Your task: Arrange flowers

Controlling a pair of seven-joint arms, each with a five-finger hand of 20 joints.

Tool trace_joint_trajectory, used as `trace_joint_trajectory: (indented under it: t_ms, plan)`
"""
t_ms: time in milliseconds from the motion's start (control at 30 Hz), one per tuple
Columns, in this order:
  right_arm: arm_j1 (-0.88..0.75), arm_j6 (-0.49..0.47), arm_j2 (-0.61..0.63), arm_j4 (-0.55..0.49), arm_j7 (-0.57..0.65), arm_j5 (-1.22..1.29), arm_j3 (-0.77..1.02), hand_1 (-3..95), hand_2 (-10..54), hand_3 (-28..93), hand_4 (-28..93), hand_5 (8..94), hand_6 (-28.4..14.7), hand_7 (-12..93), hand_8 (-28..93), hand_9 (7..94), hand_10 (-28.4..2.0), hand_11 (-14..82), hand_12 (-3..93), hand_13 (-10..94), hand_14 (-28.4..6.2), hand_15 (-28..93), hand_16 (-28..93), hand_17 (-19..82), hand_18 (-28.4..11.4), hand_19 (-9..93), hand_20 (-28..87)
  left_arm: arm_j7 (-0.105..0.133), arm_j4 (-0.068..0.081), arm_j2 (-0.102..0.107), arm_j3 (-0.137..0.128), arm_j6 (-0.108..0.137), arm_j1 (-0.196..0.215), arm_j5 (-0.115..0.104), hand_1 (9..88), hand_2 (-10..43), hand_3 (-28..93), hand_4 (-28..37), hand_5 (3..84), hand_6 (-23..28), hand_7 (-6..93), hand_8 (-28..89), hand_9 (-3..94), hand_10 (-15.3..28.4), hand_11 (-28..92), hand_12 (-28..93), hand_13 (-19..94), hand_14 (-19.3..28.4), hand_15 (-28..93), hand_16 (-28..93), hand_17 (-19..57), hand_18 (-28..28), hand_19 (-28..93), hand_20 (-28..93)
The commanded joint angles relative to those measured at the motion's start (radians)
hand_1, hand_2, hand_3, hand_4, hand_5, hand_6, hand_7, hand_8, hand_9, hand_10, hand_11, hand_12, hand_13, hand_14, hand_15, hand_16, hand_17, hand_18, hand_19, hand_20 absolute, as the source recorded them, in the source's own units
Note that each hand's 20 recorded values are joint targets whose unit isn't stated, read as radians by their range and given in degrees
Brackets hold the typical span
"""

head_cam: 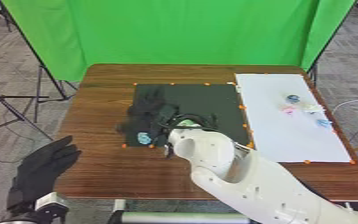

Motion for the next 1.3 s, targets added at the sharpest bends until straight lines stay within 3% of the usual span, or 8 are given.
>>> trace_joint_trajectory:
  t_ms: [33,133,467,533,800,1033,1067,1300]
  plan:
    - [-0.004,0.185,0.347,-0.109,0.13,0.213,0.279,4.4,15.5,79,-25,50.2,-5.5,16,-13,48.4,-23.5,19.7,17.2,37,-22.2,61,12,8,-25.2,68,28,0.021,-0.032,-0.002,-0.028,0.032,0.072,-0.005,26.9,4.8,82,-20.2,44.0,13.1,20.6,-11,38.6,22.5,41,11,25,27.8,65,-14,-9.7,21.9,60,7]
    - [-0.066,0.228,0.442,-0.083,0.161,0.227,0.383,12.3,9.2,82,-24,51.8,-7.6,17,-12,52.9,-21.4,23.3,17.1,45,-18.9,64,12,17,-24.9,74,29,0.019,-0.036,-0.01,-0.025,0.032,0.077,0.002,26.8,4.8,82,-20.4,44.0,13.1,20.6,-11,38.6,22.4,41,11,25,27.8,65,-14,-9.6,21.9,60,7]
    - [-0.364,0.246,0.55,0.019,0.297,0.291,0.697,23.4,2.5,83,-25,56.5,-7.2,20,-13,58.7,-17.8,25.9,16.2,56,-13.7,67,13,29,-22.4,86,27,-0.06,-0.031,-0.029,0.019,0.0,-0.014,0.047,26.8,4.9,82,-20.5,44.0,13.1,20.6,-11,38.5,22.4,41,11,25,27.8,65,-14,-9.6,21.9,60,7]
    - [-0.395,0.238,0.548,0.039,0.317,0.323,0.735,24.8,1.7,83,-26,56.9,-7.3,20,-13,59.8,-17.8,25.8,16.2,60,-13.4,65,14,36,-21.0,90,16,-0.067,-0.029,-0.027,0.029,-0.003,-0.031,0.05,26.8,4.9,82,-20.6,44.0,13.1,20.6,-11,38.4,22.4,41,11,25,27.8,65,-14,-9.6,21.9,61,7]
    - [-0.408,0.112,0.569,0.095,0.322,0.349,0.788,29.3,-2.1,83,-26,58.6,-6.6,20,-13,62.4,-16.7,25.6,16.1,64,-11.7,64,15,47,-16.1,93,7,-0.018,-0.022,0.007,0.049,0.014,-0.027,0.028,26.9,4.8,82,-20.6,44.0,13.2,20.7,-11,38.4,22.4,41,11,25,27.8,65,-14,-9.7,21.9,61,7]
    - [-0.659,-0.075,0.641,-0.041,0.465,0.325,0.989,29.8,-3.5,82,-26,54.8,-6.4,19,-13,58.3,-17.1,22.6,16.0,62,-11.9,65,16,48,-15.7,93,13,-0.019,-0.017,0.011,0.05,0.01,-0.029,0.026,26.8,4.8,82,-20.6,44.0,13.1,20.6,-11,38.4,22.4,41,11,25,27.8,65,-14,-9.6,21.9,61,7]
    - [-0.343,-0.062,0.609,0.102,0.5,0.34,0.72,29.9,-3.7,82,-26,54.4,-6.5,18,-12,58.1,-17.2,22.2,16.1,63,-12.0,66,16,49,-15.0,93,18,-0.02,-0.015,0.009,0.053,0.009,-0.032,0.027,26.9,4.8,82,-20.6,44.0,13.1,20.6,-11,38.4,22.4,41,11,25,27.8,65,-14,-9.6,21.9,61,7]
    - [-0.342,-0.081,0.585,0.147,0.561,0.381,0.714,30.1,-4.2,81,-26,54.5,-6.7,18,-12,57.2,-17.8,21.0,15.9,64,-11.7,70,16,53,-13.3,93,26,-0.014,-0.01,0.012,0.062,0.005,-0.041,0.025,26.8,4.8,82,-20.6,44.0,13.2,20.6,-11,38.4,22.4,41,11,25,27.8,65,-14,-9.6,21.9,61,7]
